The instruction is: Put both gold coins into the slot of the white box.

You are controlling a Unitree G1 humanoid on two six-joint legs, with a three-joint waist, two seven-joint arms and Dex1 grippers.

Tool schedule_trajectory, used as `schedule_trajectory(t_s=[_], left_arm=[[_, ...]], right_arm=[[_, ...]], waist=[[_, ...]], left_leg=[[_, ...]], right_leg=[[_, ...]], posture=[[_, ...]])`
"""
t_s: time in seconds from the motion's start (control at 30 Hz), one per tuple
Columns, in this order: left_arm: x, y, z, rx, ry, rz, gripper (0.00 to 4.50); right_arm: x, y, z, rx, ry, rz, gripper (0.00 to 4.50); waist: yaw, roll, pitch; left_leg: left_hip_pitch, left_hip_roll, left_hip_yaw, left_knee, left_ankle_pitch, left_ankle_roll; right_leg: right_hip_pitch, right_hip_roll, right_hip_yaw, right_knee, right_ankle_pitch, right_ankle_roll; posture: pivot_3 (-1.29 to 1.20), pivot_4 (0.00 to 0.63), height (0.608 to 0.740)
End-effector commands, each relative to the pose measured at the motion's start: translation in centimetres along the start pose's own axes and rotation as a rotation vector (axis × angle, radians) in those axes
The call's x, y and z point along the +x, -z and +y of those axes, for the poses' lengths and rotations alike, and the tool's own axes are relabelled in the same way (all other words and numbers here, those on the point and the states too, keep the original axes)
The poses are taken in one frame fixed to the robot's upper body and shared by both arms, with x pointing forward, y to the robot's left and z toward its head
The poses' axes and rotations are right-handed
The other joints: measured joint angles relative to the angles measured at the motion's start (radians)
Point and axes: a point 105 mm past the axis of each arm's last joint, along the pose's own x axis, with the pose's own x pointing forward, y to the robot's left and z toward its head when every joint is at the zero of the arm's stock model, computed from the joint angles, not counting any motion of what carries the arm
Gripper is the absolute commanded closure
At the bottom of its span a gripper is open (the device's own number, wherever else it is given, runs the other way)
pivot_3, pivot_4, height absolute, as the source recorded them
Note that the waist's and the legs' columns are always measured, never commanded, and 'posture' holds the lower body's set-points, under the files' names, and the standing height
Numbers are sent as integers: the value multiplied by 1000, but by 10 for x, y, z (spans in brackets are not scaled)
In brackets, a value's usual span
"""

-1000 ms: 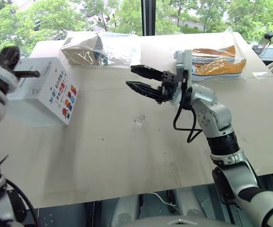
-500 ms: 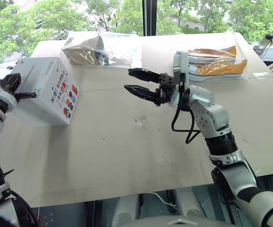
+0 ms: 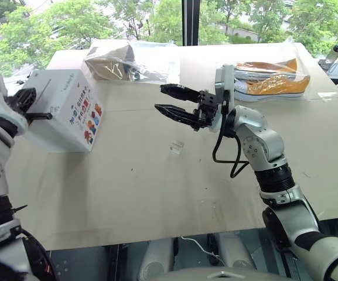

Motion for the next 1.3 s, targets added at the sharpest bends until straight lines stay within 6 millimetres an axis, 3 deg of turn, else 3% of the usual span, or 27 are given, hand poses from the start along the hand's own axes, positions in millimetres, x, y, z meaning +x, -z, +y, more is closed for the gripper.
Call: schedule_trajectory(t_s=[0.03, 0.27, 0.57, 0.6, 0.63, 0.77, 0.93, 1.03, 1.1, 1.2, 1.3], left_arm=[[3, 18, -11, -10, 46, 74, 4500], [4, 21, -22, 27, 102, 107, 4500], [4, 22, -15, -16, 55, 118, 4500], [4, 21, -14, -19, 47, 113, 3937], [5, 18, -12, -17, 24, 97, 3729], [7, 9, -6, 21, -26, 41, 2105], [4, -22, -10, 57, -25, -96, 2105], [-5, -53, -45, 38, 156, -240, 2105], [-19, -60, -77, 72, 323, -279, 2105], [-32, -40, -103, 173, 436, -195, 2105], [-60, -15, -142, 102, 603, -123, 2105]], right_arm=[[4, -15, 6, -53, -29, -41, 1915], [5, -15, 7, -53, -27, -46, 1915], [5, -15, 7, -56, -23, -48, 1915], [6, -16, 7, -56, -23, -49, 1874], [6, -15, 7, -56, -22, -49, 1874], [6, -15, 7, -55, -23, -50, 1874], [3, -15, 5, -58, -16, -49, 1874], [-5, -12, 4, -55, 0, -27, 1874], [-19, -3, 2, -50, 25, 13, 1874], [-44, 10, 0, -30, 76, 78, 1874], [-86, 29, 1, -30, 164, 197, 1874]], waist=[[0, 0, 0], [0, 0, 0], [1, 1, 0], [1, 1, 0], [1, 1, 0], [2, 1, 0], [1, 1, 0], [2, 0, 0], [3, -1, 0], [-1, 0, 0], [-7, 0, 0]], left_leg=[[0, 0, 0, 0, 0, 0], [0, 0, -1, 0, 0, 0], [0, -2, -3, 0, 0, 0], [0, -2, -4, 0, 0, 0], [0, -2, -4, 0, 0, 0], [0, -2, -6, 0, 0, 0], [0, -2, -7, 1, 1, -1], [-1, -2, -8, 1, 1, -1], [-5, -2, -10, 2, 1, -1], [-5, -4, -8, 2, 3, -5], [-3, -4, -6, -2, 1, -1]], right_leg=[[0, 0, 0, 0, 0, 0], [1, 0, -1, 0, 0, 0], [2, 0, -3, 0, 0, 0], [2, 0, -3, 0, 0, 0], [2, 0, -3, 0, 0, 0], [2, -1, -5, 0, 0, 0], [3, -1, -6, 0, 0, 0], [3, -1, -7, -1, 0, 0], [3, -3, -7, -2, 0, 0], [3, -5, -4, -5, 0, 0], [2, -4, 0, -7, 0, 1]], posture=[[0, 150, 740], [0, 150, 740], [0, 150, 740], [0, 150, 740], [0, 150, 740], [0, 150, 740], [0, 150, 740], [0, 150, 740], [0, 150, 740], [0, 150, 740], [0, 150, 740]])
